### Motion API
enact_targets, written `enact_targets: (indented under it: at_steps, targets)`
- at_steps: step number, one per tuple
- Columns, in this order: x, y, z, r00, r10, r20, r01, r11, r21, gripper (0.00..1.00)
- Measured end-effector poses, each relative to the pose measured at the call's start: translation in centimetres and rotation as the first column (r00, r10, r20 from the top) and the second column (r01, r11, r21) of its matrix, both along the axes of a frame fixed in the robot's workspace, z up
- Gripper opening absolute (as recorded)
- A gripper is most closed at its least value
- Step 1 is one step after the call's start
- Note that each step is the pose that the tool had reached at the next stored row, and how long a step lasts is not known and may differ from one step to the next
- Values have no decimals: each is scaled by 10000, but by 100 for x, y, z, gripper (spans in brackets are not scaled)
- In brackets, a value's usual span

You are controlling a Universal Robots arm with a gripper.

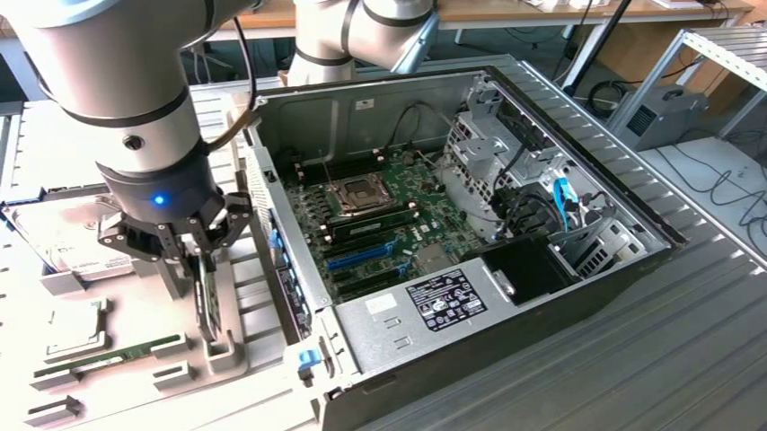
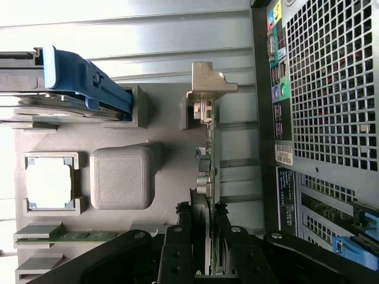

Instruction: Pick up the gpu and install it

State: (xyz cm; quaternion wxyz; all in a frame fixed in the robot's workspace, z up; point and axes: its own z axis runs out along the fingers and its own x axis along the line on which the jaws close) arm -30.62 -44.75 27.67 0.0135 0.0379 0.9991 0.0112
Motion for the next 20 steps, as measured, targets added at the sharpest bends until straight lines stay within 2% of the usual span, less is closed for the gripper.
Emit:
enact_targets:
  at_steps: [20]
  targets:
    - [0, 0, 169, 10000, 0, 1, 0, 10000, 1, 26]
